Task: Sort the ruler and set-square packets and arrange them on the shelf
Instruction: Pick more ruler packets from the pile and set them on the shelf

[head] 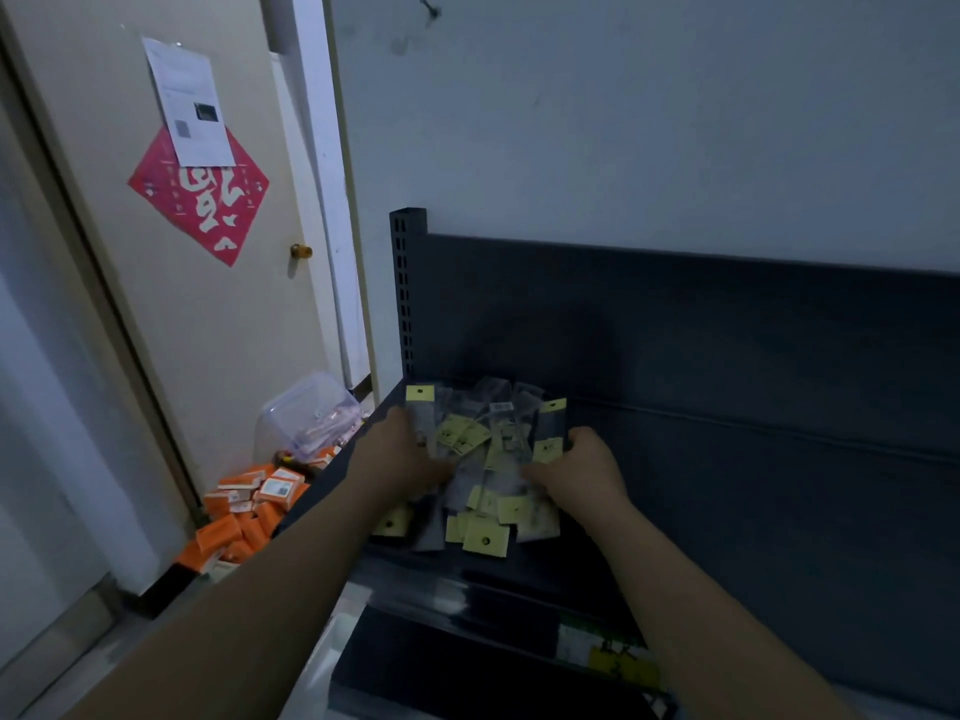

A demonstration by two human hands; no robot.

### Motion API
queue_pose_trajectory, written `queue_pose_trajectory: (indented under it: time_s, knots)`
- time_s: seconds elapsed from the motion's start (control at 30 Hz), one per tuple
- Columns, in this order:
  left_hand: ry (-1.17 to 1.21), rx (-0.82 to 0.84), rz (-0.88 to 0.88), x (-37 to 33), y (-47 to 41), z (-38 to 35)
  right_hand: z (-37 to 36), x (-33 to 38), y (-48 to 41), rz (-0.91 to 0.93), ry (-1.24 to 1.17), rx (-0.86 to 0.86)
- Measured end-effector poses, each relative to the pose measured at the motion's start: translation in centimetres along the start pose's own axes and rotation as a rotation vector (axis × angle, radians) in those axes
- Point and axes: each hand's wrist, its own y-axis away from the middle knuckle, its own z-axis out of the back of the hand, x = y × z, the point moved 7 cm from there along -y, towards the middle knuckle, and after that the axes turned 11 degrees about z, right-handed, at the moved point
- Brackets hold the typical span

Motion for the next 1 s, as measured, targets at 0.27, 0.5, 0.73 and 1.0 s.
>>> queue_pose_trajectory:
  time_s: [0.27, 0.5, 0.73, 1.0]
  knots:
    - [-0.024, -0.026, -0.010, -0.9, 0.6, 0.0, 0.3, 0.4, 0.1, -0.034, 0.051, 0.028]
    - [-0.030, -0.029, 0.009, 0.9, -2.0, -0.5, 3.2, -2.6, -0.4, -0.091, -0.015, -0.074]
    - [-0.045, 0.045, -0.050, -1.5, 0.2, -0.9, 0.3, 0.6, -0.3, 0.139, 0.148, 0.130]
    - [-0.131, 0.012, -0.177, -3.5, 2.9, -0.3, 1.0, 0.7, 1.4, 0.144, 0.379, 0.167]
